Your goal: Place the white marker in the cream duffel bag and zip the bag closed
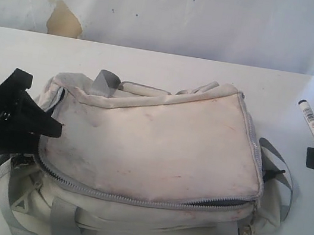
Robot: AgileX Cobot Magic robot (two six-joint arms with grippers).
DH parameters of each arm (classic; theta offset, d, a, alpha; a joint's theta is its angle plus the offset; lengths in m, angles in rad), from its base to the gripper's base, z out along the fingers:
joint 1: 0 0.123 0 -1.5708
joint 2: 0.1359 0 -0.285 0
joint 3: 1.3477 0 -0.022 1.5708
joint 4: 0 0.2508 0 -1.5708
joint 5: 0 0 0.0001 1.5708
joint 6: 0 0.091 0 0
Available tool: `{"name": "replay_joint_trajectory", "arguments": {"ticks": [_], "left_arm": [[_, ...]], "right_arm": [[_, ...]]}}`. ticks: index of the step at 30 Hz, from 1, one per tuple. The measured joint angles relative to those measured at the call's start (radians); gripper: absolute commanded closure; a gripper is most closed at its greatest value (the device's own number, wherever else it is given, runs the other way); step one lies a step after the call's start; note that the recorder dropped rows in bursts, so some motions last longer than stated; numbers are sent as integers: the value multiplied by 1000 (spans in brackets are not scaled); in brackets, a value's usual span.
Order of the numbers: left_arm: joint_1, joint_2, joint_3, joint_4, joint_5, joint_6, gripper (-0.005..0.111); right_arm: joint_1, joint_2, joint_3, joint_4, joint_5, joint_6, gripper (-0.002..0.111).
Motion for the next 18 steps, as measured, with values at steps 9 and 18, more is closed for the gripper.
{"name": "replay_joint_trajectory", "arguments": {"ticks": [9, 18], "left_arm": [[0, 0, 0, 8, -54, -19, 61], [-5, 24, 0, -5, -62, -1, 61]], "right_arm": [[0, 0, 0, 2, 0, 0, 108], [0, 0, 0, 4, 0, 0, 108]]}}
